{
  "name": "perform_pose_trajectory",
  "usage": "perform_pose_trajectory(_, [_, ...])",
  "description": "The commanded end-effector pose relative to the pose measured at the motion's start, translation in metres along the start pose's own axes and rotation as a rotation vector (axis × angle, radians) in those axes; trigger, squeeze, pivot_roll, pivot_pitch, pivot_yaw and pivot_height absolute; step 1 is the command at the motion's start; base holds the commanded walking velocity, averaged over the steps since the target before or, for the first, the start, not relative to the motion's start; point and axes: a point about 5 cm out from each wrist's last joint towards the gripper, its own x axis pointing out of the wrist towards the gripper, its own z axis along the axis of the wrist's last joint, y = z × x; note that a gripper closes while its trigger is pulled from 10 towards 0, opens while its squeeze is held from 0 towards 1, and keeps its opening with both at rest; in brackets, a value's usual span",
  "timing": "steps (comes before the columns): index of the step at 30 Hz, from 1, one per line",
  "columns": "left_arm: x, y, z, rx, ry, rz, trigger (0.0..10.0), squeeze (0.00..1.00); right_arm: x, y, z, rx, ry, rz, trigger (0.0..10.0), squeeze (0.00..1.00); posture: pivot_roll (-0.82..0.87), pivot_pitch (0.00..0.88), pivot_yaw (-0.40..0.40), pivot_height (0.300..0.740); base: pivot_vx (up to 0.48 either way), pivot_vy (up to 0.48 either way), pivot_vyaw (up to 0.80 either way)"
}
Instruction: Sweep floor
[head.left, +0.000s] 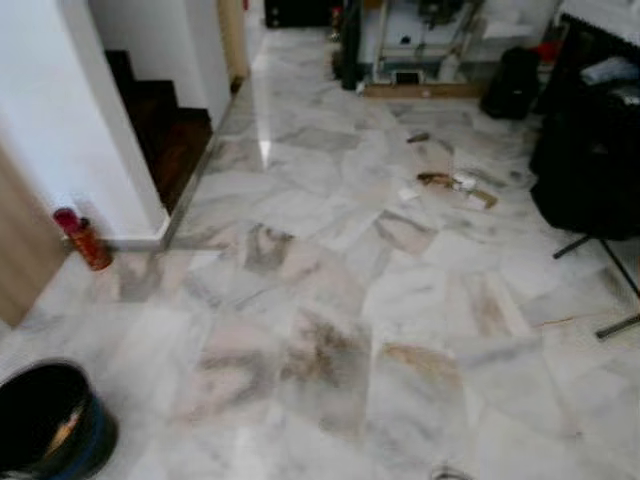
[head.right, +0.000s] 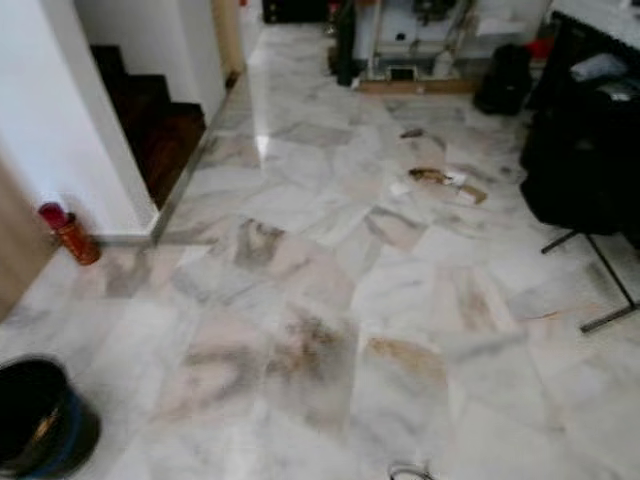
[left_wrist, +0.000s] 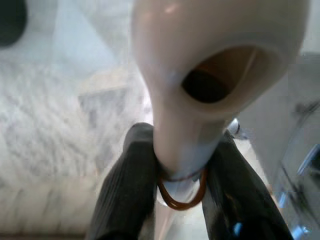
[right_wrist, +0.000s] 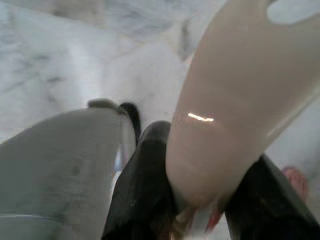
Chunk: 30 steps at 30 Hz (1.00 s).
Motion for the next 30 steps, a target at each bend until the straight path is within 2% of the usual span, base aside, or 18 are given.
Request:
perform_pose_trajectory(1, [0.002, 0.009, 0.038, -0.223, -0.176, 0.001, 10.0, 0.0, 0.002, 0.035, 0.065, -0.087, -0.203, 0.249, 10.0, 0.0, 0.1, 0.082, -0.001, 0.74, 0.356, 0.0, 0.62])
perform_pose_trajectory(4, [0.0, 0.013, 0.033, -0.228, -0.173, 0.005, 10.0, 0.0, 0.002, 0.035, 0.066, -0.086, -0.203, 0.252, 10.0, 0.0, 0.1, 0.084, -0.002, 0.74, 0.36, 0.0, 0.8])
perform_pose_trajectory(9, [-0.005, 0.034, 0.021, -0.235, -0.171, 0.023, 10.0, 0.0, 0.002, 0.036, 0.065, -0.079, -0.196, 0.256, 10.0, 0.0, 0.1, 0.078, -0.006, 0.74, 0.362, 0.0, 0.09])
perform_pose_trajectory(14, [-0.008, 0.045, 0.02, -0.24, -0.175, 0.033, 10.0, 0.0, 0.002, 0.037, 0.062, -0.082, -0.192, 0.26, 10.0, 0.0, 0.1, 0.077, -0.007, 0.74, 0.365, 0.0, 0.0])
perform_pose_trajectory(18, [-0.008, 0.047, 0.024, -0.24, -0.179, 0.035, 10.0, 0.0, 0.001, 0.037, 0.061, -0.084, -0.188, 0.26, 10.0, 0.0, 0.1, 0.076, -0.007, 0.74, 0.367, 0.0, 0.0])
perform_pose_trajectory(23, [-0.006, 0.044, 0.031, -0.238, -0.184, 0.032, 10.0, 0.0, 0.002, 0.036, 0.06, -0.08, -0.187, 0.259, 10.0, 0.0, 0.1, 0.079, -0.007, 0.74, 0.364, 0.0, 0.0])
perform_pose_trajectory(30, [0.0, 0.021, 0.046, -0.233, -0.195, 0.01, 10.0, 0.0, 0.002, 0.036, 0.062, -0.079, -0.19, 0.259, 10.0, 0.0, 0.1, 0.082, -0.009, 0.74, 0.364, 0.0, 0.0])
